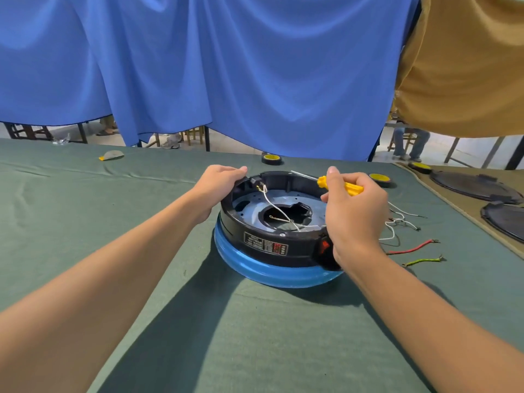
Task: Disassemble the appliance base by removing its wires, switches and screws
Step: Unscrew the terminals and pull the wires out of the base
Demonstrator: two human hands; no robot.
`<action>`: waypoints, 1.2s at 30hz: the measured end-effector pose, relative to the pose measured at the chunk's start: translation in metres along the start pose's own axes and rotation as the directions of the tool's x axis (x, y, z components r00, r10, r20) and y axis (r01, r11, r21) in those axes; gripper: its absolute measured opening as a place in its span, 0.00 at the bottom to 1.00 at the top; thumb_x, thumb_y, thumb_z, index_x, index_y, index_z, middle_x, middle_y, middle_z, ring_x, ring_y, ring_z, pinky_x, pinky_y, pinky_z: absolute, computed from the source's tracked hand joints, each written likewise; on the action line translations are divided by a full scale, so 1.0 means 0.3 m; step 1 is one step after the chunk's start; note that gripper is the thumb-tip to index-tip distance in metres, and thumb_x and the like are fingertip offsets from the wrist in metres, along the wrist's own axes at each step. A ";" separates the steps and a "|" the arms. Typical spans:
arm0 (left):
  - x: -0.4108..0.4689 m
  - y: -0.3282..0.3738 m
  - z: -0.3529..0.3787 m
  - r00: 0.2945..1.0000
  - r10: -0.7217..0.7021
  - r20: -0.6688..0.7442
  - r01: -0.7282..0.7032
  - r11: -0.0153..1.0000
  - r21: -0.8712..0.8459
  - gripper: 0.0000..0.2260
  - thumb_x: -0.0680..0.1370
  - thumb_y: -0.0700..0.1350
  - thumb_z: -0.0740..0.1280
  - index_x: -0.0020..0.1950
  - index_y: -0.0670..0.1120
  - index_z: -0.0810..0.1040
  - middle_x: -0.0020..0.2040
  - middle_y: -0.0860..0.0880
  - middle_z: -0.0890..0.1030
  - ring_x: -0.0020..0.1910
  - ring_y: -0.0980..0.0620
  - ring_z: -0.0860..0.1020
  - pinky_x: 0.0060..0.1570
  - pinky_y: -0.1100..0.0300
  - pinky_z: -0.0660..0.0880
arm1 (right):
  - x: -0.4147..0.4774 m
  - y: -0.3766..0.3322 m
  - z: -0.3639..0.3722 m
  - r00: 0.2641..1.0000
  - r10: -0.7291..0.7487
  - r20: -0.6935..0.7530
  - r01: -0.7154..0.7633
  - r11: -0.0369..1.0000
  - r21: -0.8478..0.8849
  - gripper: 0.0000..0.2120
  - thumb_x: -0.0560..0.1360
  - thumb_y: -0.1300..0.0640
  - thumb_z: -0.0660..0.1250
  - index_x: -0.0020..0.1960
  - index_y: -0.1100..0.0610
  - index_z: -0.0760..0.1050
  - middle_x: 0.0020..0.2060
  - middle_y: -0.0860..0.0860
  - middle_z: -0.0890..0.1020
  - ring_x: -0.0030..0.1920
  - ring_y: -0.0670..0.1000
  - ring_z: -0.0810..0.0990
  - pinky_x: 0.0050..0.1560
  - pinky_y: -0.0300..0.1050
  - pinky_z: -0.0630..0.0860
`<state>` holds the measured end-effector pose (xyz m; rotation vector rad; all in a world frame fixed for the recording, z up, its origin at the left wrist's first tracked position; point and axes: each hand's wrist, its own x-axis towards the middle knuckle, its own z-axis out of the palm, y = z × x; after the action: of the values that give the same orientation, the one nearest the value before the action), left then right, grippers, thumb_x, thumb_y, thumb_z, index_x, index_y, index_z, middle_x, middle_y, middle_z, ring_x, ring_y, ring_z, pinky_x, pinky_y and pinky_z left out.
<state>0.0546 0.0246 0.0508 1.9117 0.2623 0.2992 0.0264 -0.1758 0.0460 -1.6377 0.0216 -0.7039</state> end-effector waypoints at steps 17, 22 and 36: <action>-0.015 -0.015 -0.014 0.993 0.114 -0.034 -0.110 0.988 0.113 0.17 0.83 0.37 0.53 0.64 0.47 0.77 0.57 0.50 0.77 0.53 0.53 0.74 0.44 0.67 0.69 | 0.002 -0.009 0.022 0.993 0.116 0.002 -0.116 0.991 0.062 0.11 0.75 0.50 0.67 0.35 0.50 0.75 0.31 0.52 0.83 0.33 0.49 0.80 0.36 0.45 0.76; -0.024 -0.006 -0.026 0.997 0.066 -0.050 -0.060 0.992 0.112 0.17 0.80 0.35 0.53 0.63 0.46 0.76 0.49 0.48 0.79 0.45 0.51 0.77 0.43 0.58 0.74 | 0.084 0.006 0.011 0.993 0.119 -0.007 -0.118 0.992 0.044 0.11 0.76 0.53 0.66 0.36 0.53 0.74 0.29 0.52 0.81 0.24 0.42 0.74 0.27 0.37 0.70; -0.070 -0.032 -0.008 0.971 0.196 -0.135 -0.155 0.950 0.270 0.14 0.77 0.41 0.57 0.55 0.45 0.81 0.42 0.51 0.80 0.44 0.49 0.77 0.45 0.54 0.75 | 0.134 0.013 0.030 0.993 0.115 0.017 -0.115 0.993 0.018 0.09 0.75 0.55 0.66 0.36 0.53 0.75 0.33 0.54 0.83 0.30 0.47 0.78 0.33 0.43 0.74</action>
<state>0.0338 0.0231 0.0411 2.1766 0.2470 0.5640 0.0644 -0.1847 0.0595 -1.6103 0.0975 -0.6013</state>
